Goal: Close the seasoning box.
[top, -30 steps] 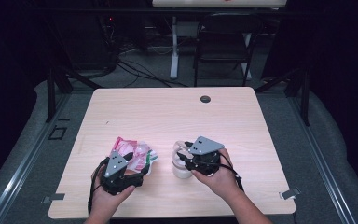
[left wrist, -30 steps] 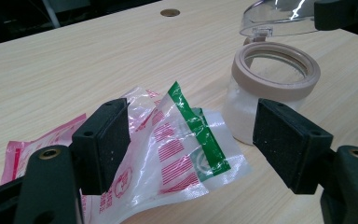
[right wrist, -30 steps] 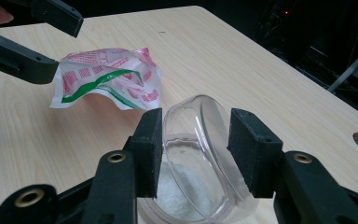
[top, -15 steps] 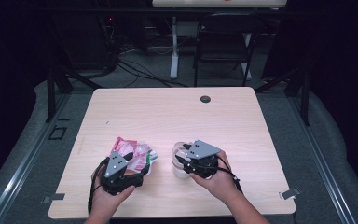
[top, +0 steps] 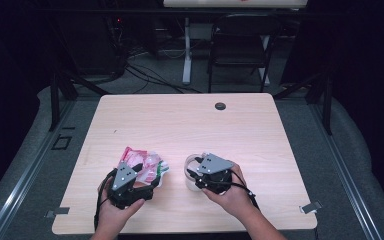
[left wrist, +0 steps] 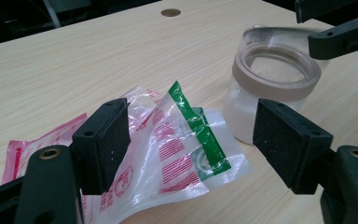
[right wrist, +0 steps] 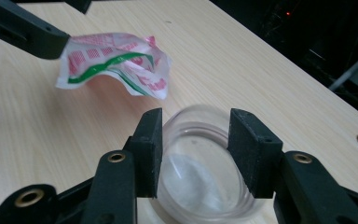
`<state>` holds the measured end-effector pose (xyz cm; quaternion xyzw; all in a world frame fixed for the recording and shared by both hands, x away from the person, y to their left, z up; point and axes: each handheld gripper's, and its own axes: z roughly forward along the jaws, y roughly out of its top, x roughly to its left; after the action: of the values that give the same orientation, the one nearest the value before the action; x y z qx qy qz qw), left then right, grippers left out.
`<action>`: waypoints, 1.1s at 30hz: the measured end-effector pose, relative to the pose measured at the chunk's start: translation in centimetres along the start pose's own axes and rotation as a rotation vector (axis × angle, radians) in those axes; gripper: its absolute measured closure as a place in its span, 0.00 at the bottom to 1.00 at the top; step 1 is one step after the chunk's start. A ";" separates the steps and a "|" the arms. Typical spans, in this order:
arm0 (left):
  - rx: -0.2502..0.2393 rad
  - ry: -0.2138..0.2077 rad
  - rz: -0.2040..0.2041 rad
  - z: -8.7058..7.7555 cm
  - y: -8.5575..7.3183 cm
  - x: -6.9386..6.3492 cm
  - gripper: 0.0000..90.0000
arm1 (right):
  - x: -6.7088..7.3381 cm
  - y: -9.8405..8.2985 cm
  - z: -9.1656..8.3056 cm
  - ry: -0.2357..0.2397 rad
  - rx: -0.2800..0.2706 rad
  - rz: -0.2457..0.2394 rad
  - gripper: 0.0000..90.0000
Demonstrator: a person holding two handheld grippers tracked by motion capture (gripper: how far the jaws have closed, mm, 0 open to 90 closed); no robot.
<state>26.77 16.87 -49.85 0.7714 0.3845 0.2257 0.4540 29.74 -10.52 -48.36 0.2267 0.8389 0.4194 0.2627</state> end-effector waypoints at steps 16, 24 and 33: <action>0.000 0.000 0.000 -0.1 0.0 0.1 0.30 | 0.0 -0.3 0.1 0.037 -0.001 0.046 0.60; -0.006 0.004 -0.008 -0.2 0.1 0.2 0.30 | -0.4 -0.1 -0.4 0.060 -0.019 0.083 0.59; -0.016 0.018 -0.019 -0.6 0.2 0.6 0.30 | -1.2 -0.3 -1.4 0.056 -0.032 0.110 0.59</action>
<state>26.76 17.63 -49.39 0.7621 0.3941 0.2314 0.4587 29.75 -12.19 -47.56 0.2565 0.8252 0.4529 0.2194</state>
